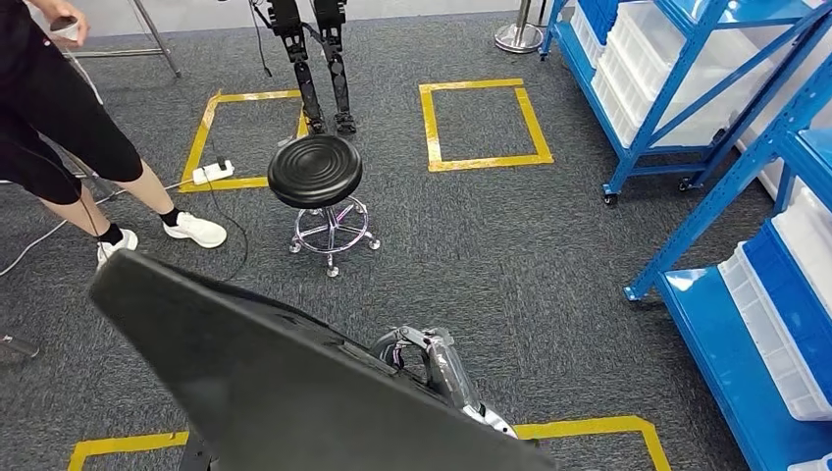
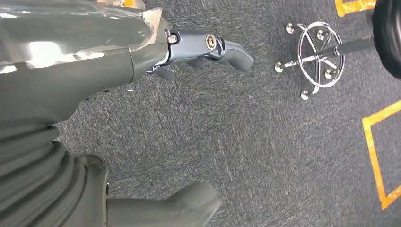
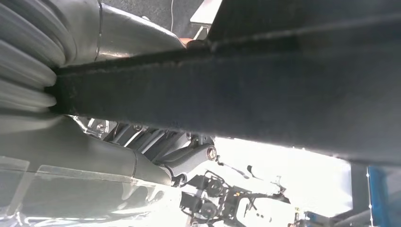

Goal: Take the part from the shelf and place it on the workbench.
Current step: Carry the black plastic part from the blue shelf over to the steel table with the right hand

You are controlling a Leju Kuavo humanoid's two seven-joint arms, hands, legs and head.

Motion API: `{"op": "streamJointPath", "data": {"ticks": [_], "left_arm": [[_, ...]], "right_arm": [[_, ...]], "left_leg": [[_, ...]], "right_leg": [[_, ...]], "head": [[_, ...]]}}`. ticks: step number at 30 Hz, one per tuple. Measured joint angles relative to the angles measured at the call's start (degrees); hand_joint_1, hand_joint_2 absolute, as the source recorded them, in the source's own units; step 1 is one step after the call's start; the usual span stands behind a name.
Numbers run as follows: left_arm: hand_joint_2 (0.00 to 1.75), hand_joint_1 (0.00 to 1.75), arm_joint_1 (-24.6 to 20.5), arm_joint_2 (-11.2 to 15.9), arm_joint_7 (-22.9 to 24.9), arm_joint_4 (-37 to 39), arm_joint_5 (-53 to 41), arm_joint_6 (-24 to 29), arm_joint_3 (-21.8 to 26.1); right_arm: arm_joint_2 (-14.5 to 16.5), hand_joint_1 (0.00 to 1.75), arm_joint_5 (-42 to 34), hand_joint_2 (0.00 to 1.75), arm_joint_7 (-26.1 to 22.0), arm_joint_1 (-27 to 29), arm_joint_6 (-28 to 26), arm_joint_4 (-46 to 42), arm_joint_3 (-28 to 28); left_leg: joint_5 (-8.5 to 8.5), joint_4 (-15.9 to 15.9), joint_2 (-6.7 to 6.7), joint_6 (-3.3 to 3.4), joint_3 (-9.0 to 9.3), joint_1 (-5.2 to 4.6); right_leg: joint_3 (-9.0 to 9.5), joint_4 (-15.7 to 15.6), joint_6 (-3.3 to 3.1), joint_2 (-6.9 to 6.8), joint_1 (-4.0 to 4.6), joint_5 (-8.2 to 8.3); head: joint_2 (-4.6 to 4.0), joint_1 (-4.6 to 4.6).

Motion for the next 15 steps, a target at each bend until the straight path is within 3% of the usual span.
{"op": "streamJointPath", "data": {"ticks": [1,3,5,7,9,10,11,13,15], "left_arm": [[1.75,0.00,-0.1,0.0,0.0,0.0,0.0,0.0,0.0],[1.75,0.00,-0.1,0.0,0.0,0.0,0.0,0.0,0.2],[1.75,0.00,-0.1,-0.1,0.0,0.1,0.0,0.0,0.3],[1.75,0.00,-0.3,-0.3,0.0,0.1,0.0,-0.1,0.4],[1.75,0.00,-0.3,-0.3,0.0,0.1,0.0,-0.1,0.7],[1.75,0.00,-0.3,-0.3,0.0,0.2,0.0,-0.1,1.0],[1.75,0.00,-0.2,-0.3,0.0,0.3,0.0,-0.2,1.5],[1.75,0.00,-0.1,-0.3,0.0,0.4,0.0,-0.3,2.4],[1.75,0.00,0.0,-0.3,0.0,0.5,0.0,-0.6,3.4]], "right_arm": [[0.1,1.75,0.0,1.75,0.0,0.0,0.0,0.0,0.0],[0.2,1.75,0.0,1.75,0.0,-0.1,0.0,0.0,-0.1],[0.2,1.75,0.0,1.75,0.0,-0.3,0.0,0.0,-0.2],[0.1,1.75,0.0,1.75,0.0,-0.2,0.0,0.1,-0.3],[0.0,1.75,0.0,1.75,0.0,-0.2,0.1,0.4,-0.4],[-0.1,1.75,0.0,1.75,0.0,-0.2,0.3,0.6,-0.4],[0.0,1.75,-0.1,1.75,0.0,-0.3,0.4,0.8,-0.4],[0.2,1.75,-0.3,1.75,0.0,-0.7,0.8,1.2,-0.4],[0.4,1.75,-0.5,1.75,-0.1,-1.1,1.1,1.6,-0.4]], "left_leg": [[-0.16,-0.5,0.07,0.25,0.13,-0.28],[0.15,-1.1,-1.13,0.87,0.40,-0.30],[0.75,-2.2,-2.28,1.52,1.18,0.00],[1.08,-2.6,-3.47,1.88,1.56,0.18],[1.11,-2.6,-4.92,1.93,1.54,0.20],[1.09,-2.5,-5.69,1.91,1.55,0.22],[1.05,-2.5,-6.46,1.83,1.58,0.27],[0.80,-2.0,-8.00,1.42,1.52,0.40],[0.35,-1.3,-9.20,0.68,1.06,0.31]], "right_leg": [[0.06,-0.1,0.18,-0.41,0.06,-0.07],[0.33,-0.2,0.74,-0.93,0.02,-0.26],[-0.20,1.7,0.94,0.90,-0.03,-1.41],[-3.21,8.0,0.57,3.49,-0.23,-4.13],[-6.89,14.7,0.61,4.27,-0.38,-6.18],[-7.65,15.6,0.98,4.35,-0.43,-6.04],[-7.28,14.1,1.52,4.47,-0.52,-4.94],[-4.25,6.7,2.69,5.91,-1.01,-1.39],[-1.85,1.2,2.67,7.46,-1.40,0.77]], "head": [[0.00,0.02],[0.00,0.00],[0.00,0.17],[-0.01,0.54],[-0.01,0.74],[-0.01,0.74],[-0.01,0.74],[-0.01,0.78],[-0.01,0.75]]}}
